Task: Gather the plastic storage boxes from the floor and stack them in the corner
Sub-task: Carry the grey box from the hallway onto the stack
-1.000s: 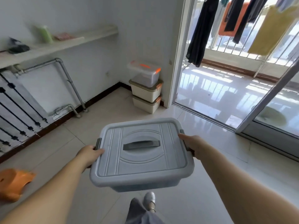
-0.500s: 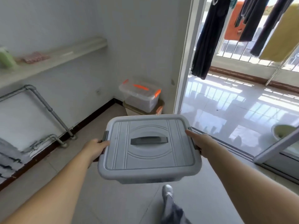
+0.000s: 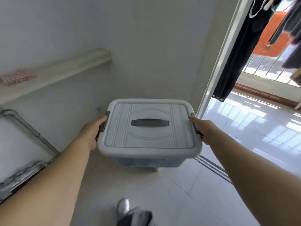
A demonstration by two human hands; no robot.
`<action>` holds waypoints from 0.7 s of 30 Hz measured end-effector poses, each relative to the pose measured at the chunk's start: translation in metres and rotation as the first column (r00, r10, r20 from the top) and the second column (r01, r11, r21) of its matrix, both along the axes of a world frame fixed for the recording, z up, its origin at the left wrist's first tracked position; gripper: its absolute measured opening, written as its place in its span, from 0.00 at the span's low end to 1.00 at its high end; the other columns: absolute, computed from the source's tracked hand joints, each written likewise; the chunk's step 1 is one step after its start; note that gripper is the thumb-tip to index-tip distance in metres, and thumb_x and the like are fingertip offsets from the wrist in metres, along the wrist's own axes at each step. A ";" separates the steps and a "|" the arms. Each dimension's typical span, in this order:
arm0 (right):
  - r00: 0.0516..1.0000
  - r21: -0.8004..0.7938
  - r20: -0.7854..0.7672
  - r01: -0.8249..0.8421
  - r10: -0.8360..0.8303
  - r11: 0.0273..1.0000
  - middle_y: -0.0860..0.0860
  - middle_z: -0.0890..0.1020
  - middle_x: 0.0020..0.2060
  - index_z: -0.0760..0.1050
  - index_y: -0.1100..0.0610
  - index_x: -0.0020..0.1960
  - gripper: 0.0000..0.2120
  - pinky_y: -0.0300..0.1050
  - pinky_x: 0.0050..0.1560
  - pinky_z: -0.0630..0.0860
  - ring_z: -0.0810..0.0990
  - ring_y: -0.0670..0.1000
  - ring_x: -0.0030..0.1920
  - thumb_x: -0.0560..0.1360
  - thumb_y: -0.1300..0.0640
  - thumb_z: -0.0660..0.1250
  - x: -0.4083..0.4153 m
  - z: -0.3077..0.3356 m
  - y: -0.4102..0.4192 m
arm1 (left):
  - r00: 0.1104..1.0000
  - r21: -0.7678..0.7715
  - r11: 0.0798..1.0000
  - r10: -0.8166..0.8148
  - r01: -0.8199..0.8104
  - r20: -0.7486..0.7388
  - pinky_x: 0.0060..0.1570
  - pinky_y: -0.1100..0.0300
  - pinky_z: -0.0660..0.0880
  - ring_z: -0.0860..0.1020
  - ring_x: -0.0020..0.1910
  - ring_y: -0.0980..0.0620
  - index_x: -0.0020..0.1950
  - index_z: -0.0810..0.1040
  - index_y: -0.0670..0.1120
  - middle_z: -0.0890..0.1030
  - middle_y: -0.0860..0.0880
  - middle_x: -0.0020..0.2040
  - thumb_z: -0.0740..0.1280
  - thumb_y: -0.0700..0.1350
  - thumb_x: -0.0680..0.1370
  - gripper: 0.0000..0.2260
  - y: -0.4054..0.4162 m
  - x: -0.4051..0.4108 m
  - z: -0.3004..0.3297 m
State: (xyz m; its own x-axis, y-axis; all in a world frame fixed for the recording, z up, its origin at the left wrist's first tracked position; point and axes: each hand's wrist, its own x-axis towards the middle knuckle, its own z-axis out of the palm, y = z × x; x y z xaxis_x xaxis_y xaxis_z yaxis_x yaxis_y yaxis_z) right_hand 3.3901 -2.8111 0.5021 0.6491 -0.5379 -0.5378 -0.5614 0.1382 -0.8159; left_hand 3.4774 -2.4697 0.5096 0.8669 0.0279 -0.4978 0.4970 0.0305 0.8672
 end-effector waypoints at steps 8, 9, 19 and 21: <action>0.959 0.144 -0.003 0.281 -0.284 0.949 0.55 0.77 0.38 0.75 0.60 0.46 0.13 0.53 0.51 0.75 0.76 0.55 0.37 0.72 0.51 0.70 0.133 -0.023 -0.023 | 0.963 0.140 0.963 -0.245 0.228 0.116 0.47 0.51 0.79 0.80 0.42 0.43 0.62 0.75 0.36 0.80 0.36 0.53 0.61 0.31 0.74 0.17 -0.062 0.193 0.009; 0.947 0.136 -0.023 0.321 -0.321 0.937 0.55 0.77 0.39 0.74 0.60 0.49 0.13 0.53 0.53 0.76 0.76 0.55 0.38 0.72 0.51 0.70 0.146 -0.027 -0.022 | 0.948 0.180 0.945 -0.296 0.273 0.114 0.52 0.49 0.77 0.80 0.49 0.40 0.66 0.73 0.37 0.79 0.36 0.58 0.61 0.30 0.75 0.20 -0.069 0.216 0.007; 0.839 0.137 -0.090 0.545 -0.537 0.827 0.56 0.75 0.33 0.73 0.61 0.43 0.07 0.49 0.45 0.75 0.75 0.55 0.33 0.72 0.59 0.69 0.225 -0.062 -0.008 | 0.861 0.242 0.836 -0.509 0.492 0.008 0.57 0.50 0.74 0.76 0.62 0.39 0.72 0.67 0.41 0.74 0.39 0.67 0.65 0.32 0.75 0.25 -0.099 0.367 -0.041; 0.820 0.130 -0.090 0.572 -0.565 0.810 0.57 0.76 0.36 0.74 0.61 0.48 0.09 0.52 0.51 0.76 0.76 0.57 0.38 0.71 0.58 0.69 0.232 -0.072 -0.006 | 0.848 0.238 0.821 -0.530 0.519 -0.016 0.59 0.49 0.74 0.76 0.61 0.39 0.71 0.68 0.42 0.74 0.39 0.67 0.65 0.32 0.74 0.25 -0.100 0.382 -0.054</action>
